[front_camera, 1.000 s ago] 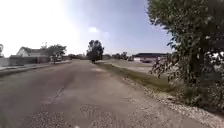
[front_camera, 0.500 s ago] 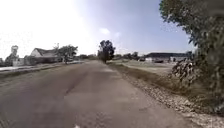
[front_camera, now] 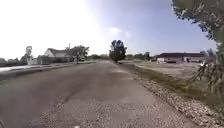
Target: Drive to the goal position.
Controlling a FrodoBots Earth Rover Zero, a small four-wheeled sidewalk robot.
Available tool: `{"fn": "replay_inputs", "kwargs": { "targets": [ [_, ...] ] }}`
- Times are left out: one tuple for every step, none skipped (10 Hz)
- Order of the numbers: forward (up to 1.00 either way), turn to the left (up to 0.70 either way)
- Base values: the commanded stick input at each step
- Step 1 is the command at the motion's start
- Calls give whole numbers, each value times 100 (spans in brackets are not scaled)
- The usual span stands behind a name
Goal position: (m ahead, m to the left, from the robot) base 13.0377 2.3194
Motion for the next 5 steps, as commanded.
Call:
{"fn": "replay_inputs", "kwargs": {
  "targets": [
    [100,1],
    [100,1],
    [100,2],
    [100,2],
    [100,1]
  ]
}}
